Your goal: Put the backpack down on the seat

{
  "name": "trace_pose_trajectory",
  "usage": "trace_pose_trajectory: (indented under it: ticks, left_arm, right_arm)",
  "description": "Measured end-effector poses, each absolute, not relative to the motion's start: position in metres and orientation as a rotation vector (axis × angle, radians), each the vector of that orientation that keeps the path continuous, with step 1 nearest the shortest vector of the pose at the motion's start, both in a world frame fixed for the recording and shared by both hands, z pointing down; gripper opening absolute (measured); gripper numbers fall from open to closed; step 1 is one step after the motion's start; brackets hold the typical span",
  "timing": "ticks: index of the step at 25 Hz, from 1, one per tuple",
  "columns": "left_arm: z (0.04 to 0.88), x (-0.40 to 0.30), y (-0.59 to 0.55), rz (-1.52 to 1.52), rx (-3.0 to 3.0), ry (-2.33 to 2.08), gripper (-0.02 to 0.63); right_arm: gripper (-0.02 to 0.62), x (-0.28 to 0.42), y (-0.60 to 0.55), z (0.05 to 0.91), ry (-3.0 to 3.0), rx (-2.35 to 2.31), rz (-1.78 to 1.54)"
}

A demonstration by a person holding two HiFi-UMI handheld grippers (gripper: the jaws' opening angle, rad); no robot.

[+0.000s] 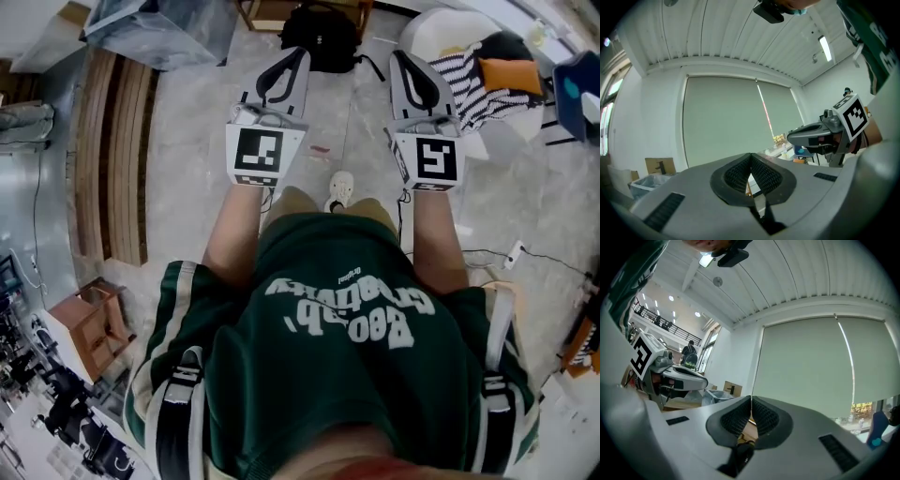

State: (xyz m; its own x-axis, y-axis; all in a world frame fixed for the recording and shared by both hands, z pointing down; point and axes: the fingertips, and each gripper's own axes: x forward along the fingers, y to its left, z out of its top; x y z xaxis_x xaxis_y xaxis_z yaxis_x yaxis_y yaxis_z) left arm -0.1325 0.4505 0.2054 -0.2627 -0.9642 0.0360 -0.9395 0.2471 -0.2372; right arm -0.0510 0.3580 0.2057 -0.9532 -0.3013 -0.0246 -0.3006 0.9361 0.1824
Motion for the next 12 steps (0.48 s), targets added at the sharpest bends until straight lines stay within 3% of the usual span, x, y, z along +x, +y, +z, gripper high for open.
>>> trace_pose_trajectory:
  ticks: [12]
  left_arm:
    - [0.227, -0.216, 0.38, -0.421, -1.792, 2.44, 0.018]
  right_arm:
    - [0.034, -0.133, 0.284, 0.225, -3.075, 0.408, -0.256]
